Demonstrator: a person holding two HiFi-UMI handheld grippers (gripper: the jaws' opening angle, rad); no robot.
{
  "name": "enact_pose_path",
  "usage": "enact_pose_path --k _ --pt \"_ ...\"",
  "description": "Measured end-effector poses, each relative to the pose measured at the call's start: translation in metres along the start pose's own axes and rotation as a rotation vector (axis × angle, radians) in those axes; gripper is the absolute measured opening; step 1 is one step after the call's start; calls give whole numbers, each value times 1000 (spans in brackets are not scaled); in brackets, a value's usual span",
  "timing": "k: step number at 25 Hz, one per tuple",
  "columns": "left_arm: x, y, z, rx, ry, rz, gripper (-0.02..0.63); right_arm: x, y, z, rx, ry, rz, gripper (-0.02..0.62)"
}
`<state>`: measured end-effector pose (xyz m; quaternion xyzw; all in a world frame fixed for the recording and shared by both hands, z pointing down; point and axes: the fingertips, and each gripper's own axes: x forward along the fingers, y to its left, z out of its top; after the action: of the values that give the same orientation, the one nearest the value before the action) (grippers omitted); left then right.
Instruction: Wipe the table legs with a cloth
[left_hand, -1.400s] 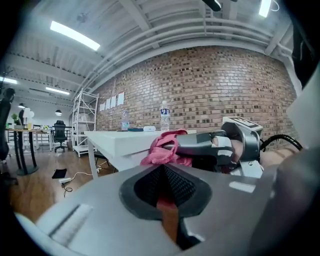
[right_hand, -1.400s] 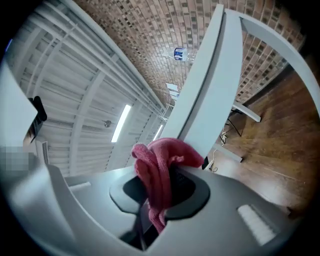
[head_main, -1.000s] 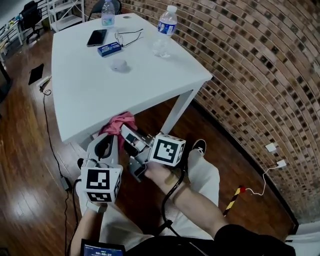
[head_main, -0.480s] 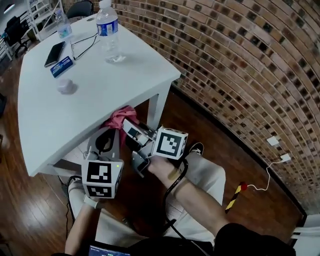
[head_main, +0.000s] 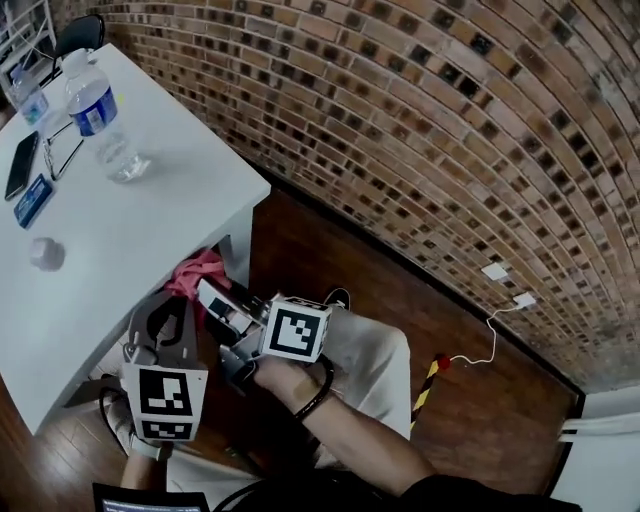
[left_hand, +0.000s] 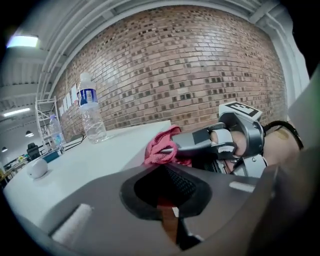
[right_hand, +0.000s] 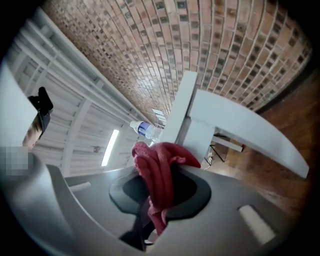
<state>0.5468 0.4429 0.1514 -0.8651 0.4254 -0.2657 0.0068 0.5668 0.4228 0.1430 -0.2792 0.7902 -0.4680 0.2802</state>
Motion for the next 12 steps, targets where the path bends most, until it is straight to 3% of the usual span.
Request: enact_pose_path --k 5,12 --pt "30 -14 19 -50 -106 21 -5 -11 -10 35 -132 38 -11 57" --pt "65 -31 42 -54 -162 36 -6 -27 -24 78 -203 -60 -44 57"
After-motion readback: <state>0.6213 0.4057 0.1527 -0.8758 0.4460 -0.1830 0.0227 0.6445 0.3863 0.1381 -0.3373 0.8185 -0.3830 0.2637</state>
